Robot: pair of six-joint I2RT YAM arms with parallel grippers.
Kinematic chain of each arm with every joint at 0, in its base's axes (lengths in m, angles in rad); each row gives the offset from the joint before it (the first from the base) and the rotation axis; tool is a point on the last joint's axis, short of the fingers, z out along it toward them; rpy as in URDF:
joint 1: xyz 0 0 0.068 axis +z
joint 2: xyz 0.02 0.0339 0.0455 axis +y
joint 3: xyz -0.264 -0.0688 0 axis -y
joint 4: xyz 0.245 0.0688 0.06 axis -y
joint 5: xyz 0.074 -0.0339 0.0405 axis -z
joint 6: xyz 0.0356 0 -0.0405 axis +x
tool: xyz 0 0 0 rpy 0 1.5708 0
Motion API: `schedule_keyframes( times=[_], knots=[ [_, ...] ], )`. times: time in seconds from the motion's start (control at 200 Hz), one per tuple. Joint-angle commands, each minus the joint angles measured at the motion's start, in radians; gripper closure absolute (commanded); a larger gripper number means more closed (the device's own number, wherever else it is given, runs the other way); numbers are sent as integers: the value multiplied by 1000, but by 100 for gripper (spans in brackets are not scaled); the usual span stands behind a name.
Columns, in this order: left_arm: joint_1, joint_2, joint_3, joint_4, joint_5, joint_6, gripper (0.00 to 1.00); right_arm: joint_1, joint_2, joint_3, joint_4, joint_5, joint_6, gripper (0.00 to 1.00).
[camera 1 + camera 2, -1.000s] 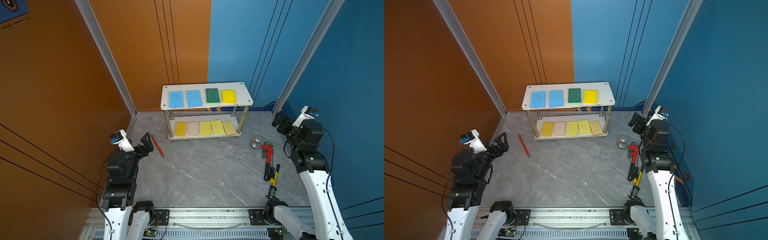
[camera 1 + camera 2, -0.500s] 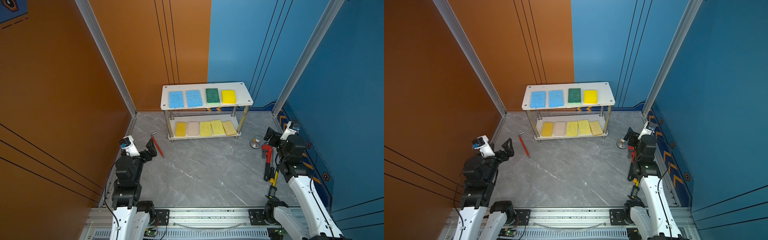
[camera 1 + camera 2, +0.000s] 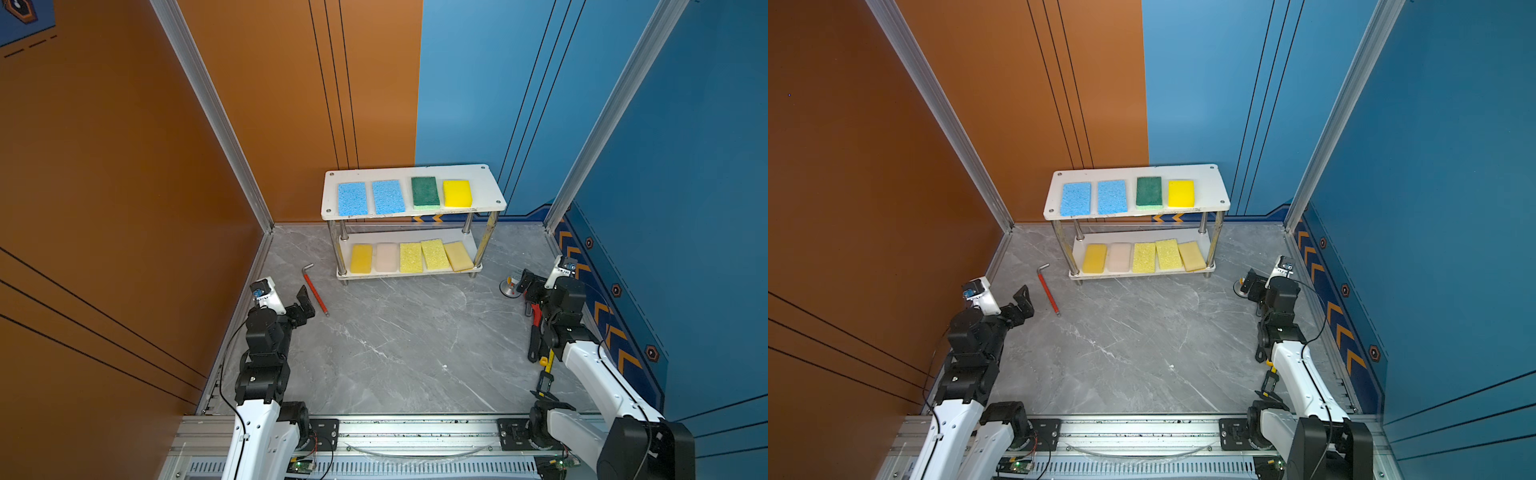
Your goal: Place and organize the cleaning sponges onto the shelf
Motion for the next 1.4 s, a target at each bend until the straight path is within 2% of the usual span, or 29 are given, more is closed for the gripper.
schedule_keyframes(
  times=[0.0, 0.25, 0.385, 0.47, 0.826, 1.166, 1.391],
  knots=[
    [4, 3, -24, 32, -47, 33, 2, -8, 40, -19, 93, -17, -24, 0],
    [4, 19, -55, 47, -70, 74, 2, -7, 175, -48, 202, -39, -33, 0],
    [4, 68, -63, 65, -133, 59, 2, -7, 249, -45, 250, -51, -34, 0],
    [2, 106, -62, 95, -136, 59, 2, -7, 289, -35, 271, -55, -28, 0],
    [14, 334, -66, 275, -167, 130, 2, -7, 386, -18, 306, -76, -21, 0],
    [17, 573, -50, 449, -121, 140, 2, -7, 423, -18, 324, -101, -26, 0],
    [4, 677, -50, 527, -113, 152, 2, -7, 439, -7, 322, -119, -32, 0]
  ],
)
